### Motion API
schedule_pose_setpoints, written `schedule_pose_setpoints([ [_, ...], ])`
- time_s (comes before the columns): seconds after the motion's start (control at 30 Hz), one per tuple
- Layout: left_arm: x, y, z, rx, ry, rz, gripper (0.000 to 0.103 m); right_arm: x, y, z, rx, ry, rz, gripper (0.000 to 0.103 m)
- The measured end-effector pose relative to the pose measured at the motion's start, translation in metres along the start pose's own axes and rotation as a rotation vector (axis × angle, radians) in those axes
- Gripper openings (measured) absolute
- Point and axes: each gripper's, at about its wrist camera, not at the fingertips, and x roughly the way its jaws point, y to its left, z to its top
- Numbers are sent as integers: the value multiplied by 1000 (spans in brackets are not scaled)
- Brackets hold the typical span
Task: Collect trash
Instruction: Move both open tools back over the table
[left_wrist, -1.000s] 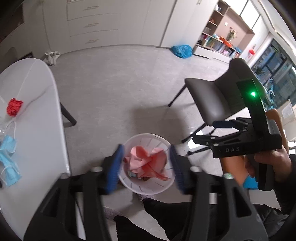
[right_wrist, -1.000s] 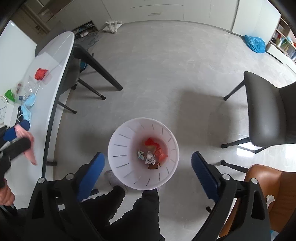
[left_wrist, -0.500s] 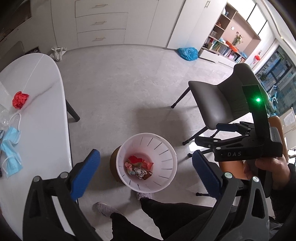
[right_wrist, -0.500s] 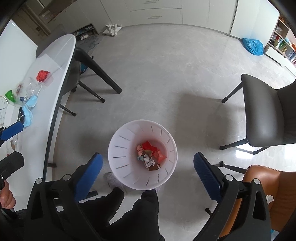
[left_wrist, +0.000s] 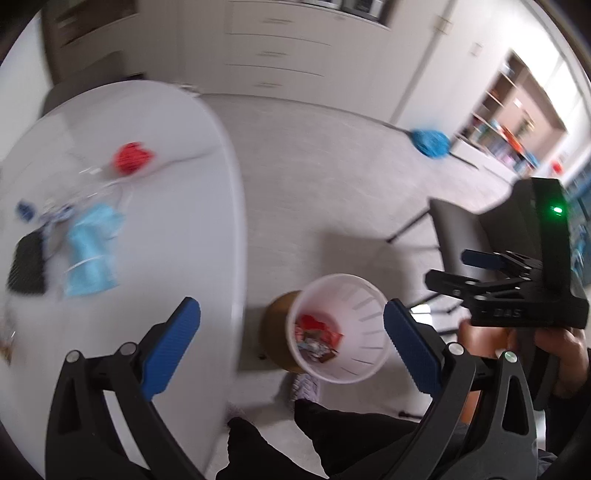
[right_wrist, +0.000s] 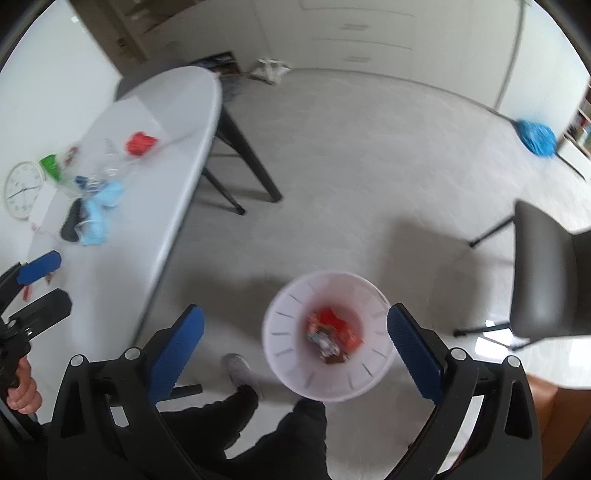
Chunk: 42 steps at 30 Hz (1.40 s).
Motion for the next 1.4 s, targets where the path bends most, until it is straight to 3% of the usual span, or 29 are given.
schedule_pose_setpoints([
  [0.27, -41, 103, -30, -204, -45, 191, 95, 6, 104, 31, -165, -34, 119, 100],
  [0.6, -76, 197, -72, -403, -60, 299, 95, 24, 215, 46, -324, -16, 230, 100],
  [0.87, -84, 244, -83, -499, -82, 366, 95, 28, 253, 55, -365, -15, 240, 100],
  [1.17, -61, 380, -88, -818, -11, 427, 95, 54, 298, 75, -364, -9, 247, 100],
  [1.4, -41, 454, -92, -991, 0, 398, 95, 87, 322, 91, -366, 26, 221, 100],
])
